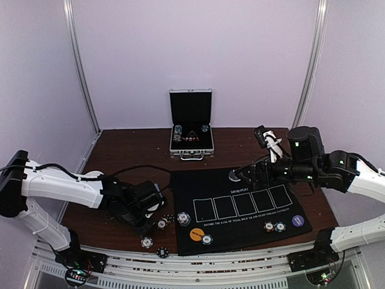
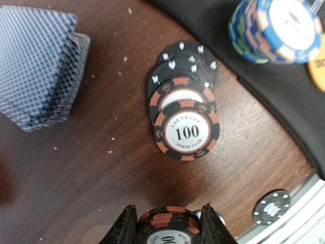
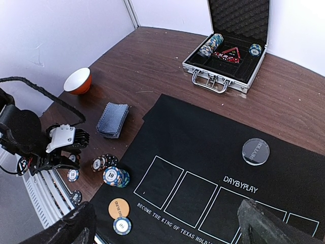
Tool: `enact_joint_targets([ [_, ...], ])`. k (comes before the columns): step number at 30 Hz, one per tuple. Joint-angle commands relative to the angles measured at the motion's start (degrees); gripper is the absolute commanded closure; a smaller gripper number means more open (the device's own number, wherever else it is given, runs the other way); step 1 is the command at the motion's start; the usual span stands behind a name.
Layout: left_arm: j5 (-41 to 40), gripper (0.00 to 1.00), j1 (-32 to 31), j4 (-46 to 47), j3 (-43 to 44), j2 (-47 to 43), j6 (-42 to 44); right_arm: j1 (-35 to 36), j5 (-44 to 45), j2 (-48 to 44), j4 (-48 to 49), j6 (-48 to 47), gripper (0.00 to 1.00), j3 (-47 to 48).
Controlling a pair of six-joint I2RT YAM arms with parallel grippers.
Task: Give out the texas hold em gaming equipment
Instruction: Pick up the pile of poker chips from the pile of poker chips, then place the poker chips pile on the poker table mat.
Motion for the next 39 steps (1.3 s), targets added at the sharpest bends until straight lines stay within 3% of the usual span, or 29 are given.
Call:
enact_joint_targets([
  [1, -1.05, 1.00, -0.04, -6.19, 4.66, -2.47, -1.49, -0.25, 0.29, 0.27, -0.41, -0.50, 0.00, 1.93],
  [7, -0.69, 1.00, -0.91, -10.12, 12.69, -2.63, -0.18, -0.49, 0.08, 0.65, -1.11, 1.64, 0.00, 3.40],
  [12, -2.57, 1.00, -6.07, -13.74, 22.87, 2.52, 1.99, -3.96, 1.88, 1.98, -5.95, 5.54, 0.00, 5.04],
  [18, -2.37, 1.00, -12.15, -12.95, 39.20, 16.77, 9.76, -11.19, -0.15, 0.72, -8.25, 9.70, 0.00, 2.74],
  [27, 1.23, 1.00, -15.32, -12.11, 63.36, 41.41, 17.35, -15.56, 3.43, -1.03, -15.15, 11.79, 0.01, 2.22],
  [33, -1.18, 1.00, -15.29, -14.50, 72.51, 52.24, 18.51, -16.99, 6.67, -3.73, -15.80, 11.97, 0.02, 1.85],
  [39, -1.54, 1.00, -15.36, -15.22, 73.56, 56.99, 19.04, -17.08, 4.96, -4.17, -15.12, 11.06, 0.02, 0.50],
])
